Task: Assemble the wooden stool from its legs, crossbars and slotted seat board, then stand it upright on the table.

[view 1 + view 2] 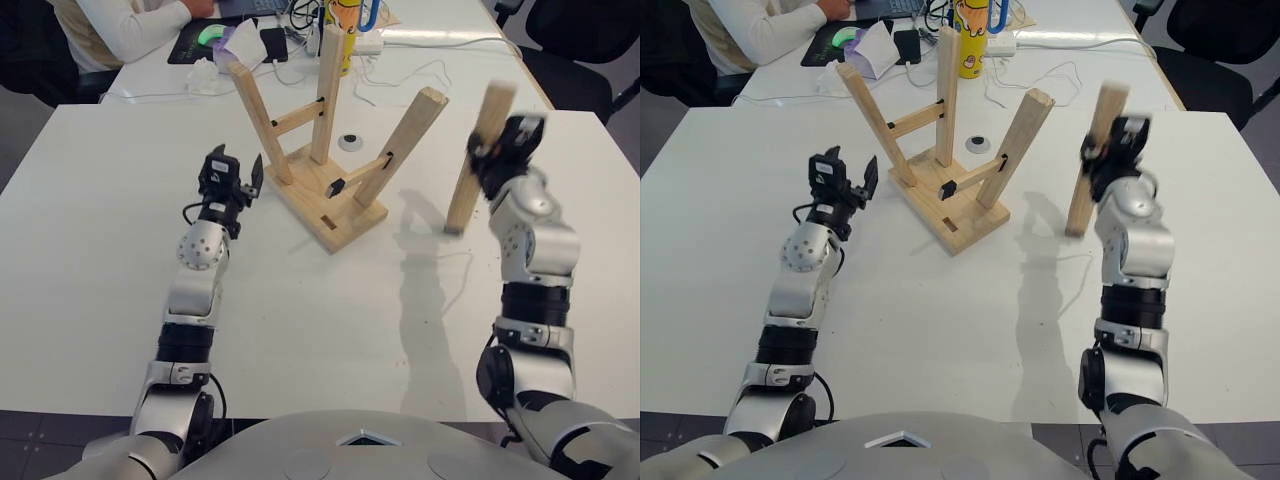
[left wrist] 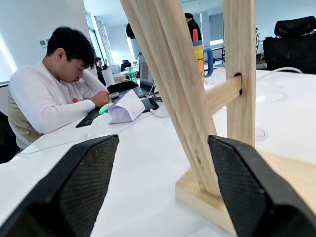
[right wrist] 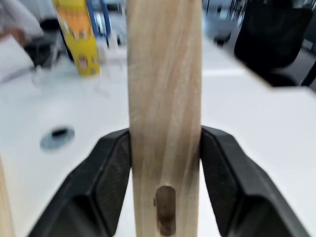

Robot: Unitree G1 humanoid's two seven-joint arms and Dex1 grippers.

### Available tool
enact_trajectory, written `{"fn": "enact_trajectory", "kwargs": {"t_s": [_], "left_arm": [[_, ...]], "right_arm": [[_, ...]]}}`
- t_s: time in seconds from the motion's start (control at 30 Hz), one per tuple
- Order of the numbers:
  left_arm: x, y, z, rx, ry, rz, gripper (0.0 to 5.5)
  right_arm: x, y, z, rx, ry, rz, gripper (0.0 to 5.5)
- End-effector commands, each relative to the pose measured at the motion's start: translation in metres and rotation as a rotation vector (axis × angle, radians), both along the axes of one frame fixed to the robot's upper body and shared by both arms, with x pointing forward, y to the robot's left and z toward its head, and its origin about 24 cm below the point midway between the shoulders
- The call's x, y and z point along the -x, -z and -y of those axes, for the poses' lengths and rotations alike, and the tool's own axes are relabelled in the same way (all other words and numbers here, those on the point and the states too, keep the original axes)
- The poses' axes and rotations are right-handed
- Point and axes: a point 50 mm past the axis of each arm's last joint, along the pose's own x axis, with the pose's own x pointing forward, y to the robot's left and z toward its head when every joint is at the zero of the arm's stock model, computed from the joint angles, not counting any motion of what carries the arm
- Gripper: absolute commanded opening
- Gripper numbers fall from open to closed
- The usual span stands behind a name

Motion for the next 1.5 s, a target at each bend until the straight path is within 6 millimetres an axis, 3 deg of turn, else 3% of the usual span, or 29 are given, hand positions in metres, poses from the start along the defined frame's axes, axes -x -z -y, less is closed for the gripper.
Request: {"fn": "enact_trajectory", "kwargs": {"t_s": [0.03, 0.17, 0.33, 0.53, 0.7, 0.87, 1.03, 1.3, 1.5], "left_arm": [[-0.006, -0.045, 0.002, 0.014, 0.046, 0.120, 3.34], [-0.006, -0.069, 0.008, 0.007, 0.086, 0.177, 3.34], [0.000, -0.098, 0.022, -0.009, 0.166, 0.258, 3.34], [0.011, -0.126, 0.039, -0.004, 0.297, 0.328, 3.34], [0.029, -0.151, 0.057, 0.019, 0.469, 0.375, 3.34], [0.046, -0.167, 0.071, 0.112, 0.647, 0.367, 3.34], [0.050, -0.171, 0.073, 0.166, 0.685, 0.353, 3.34], [0.052, -0.175, 0.064, 0.288, 0.740, 0.321, 3.34], [0.053, -0.158, 0.049, 0.148, 0.732, 0.242, 3.34]], "right_arm": [[0.009, -0.070, -0.003, 0.224, -0.012, 0.398, 2.04], [0.020, -0.108, -0.019, 0.365, -0.060, 0.626, 2.04], [0.037, -0.149, -0.048, 0.376, -0.223, 0.806, 2.04], [0.050, -0.169, -0.081, 0.328, -0.495, 0.830, 2.04], [0.056, -0.162, -0.100, 0.407, -0.641, 0.777, 2.04], [0.050, -0.141, -0.113, 0.499, -0.716, 0.715, 2.04], [0.053, -0.123, -0.125, 0.616, -0.799, 0.701, 2.04], [0.052, -0.113, -0.124, 0.618, -0.832, 0.676, 2.04], [0.045, -0.110, -0.117, 0.574, -0.804, 0.639, 2.04]]}}
